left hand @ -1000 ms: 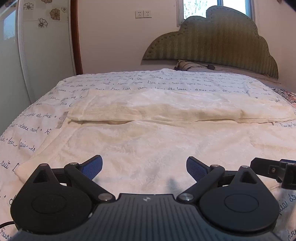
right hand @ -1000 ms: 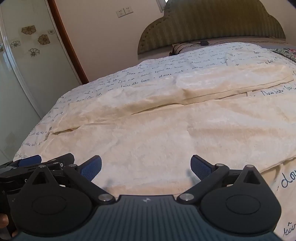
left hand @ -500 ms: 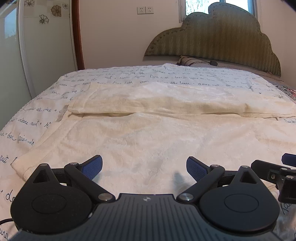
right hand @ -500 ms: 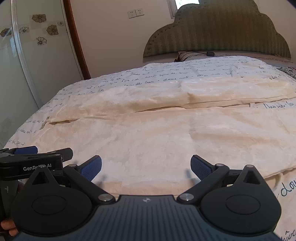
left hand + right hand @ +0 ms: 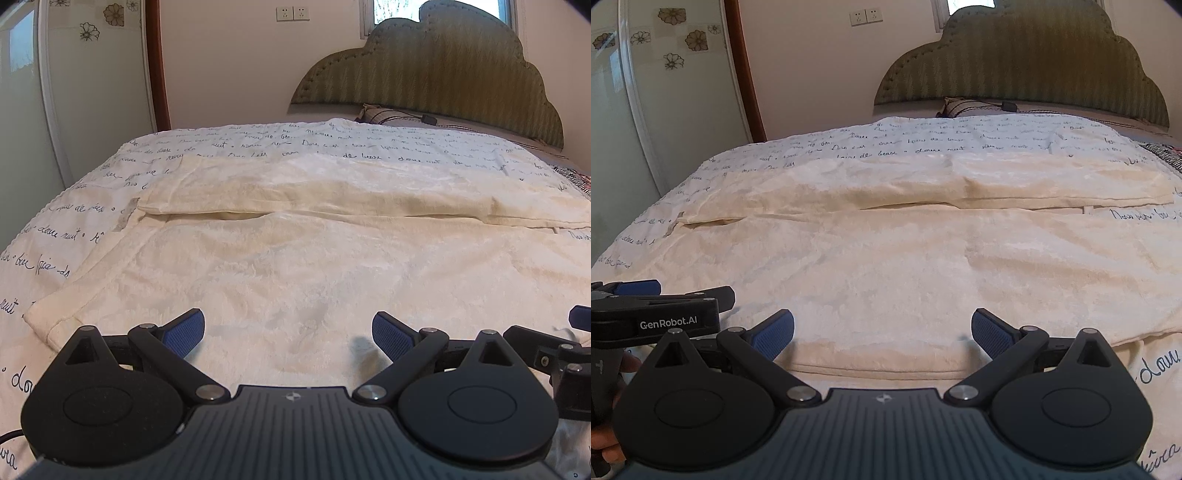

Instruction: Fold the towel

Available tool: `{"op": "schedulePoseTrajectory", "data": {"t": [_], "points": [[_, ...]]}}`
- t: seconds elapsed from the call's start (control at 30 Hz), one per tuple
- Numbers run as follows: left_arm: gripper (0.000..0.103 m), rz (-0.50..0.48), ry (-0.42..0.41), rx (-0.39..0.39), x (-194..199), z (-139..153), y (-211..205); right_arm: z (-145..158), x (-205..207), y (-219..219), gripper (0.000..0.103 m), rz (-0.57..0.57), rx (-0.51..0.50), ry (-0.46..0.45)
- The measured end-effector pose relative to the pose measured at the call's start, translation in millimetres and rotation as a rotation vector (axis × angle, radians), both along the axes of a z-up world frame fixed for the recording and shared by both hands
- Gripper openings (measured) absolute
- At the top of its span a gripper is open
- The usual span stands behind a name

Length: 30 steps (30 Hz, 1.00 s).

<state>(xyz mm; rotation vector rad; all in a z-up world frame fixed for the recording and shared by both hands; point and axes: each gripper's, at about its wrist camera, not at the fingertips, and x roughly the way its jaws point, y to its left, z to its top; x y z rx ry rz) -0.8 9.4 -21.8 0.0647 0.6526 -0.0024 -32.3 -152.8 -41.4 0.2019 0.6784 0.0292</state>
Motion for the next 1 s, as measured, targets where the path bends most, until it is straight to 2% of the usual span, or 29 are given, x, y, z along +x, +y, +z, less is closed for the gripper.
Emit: {"op": "schedulePoseTrajectory", "data": {"t": [1.0], "points": [[0.099,-0.003,0.01,0.009,-0.3,-3.6,0.3,-1.1,-1.1,2.8,0.103,0.02,0.005,0.014]]}}
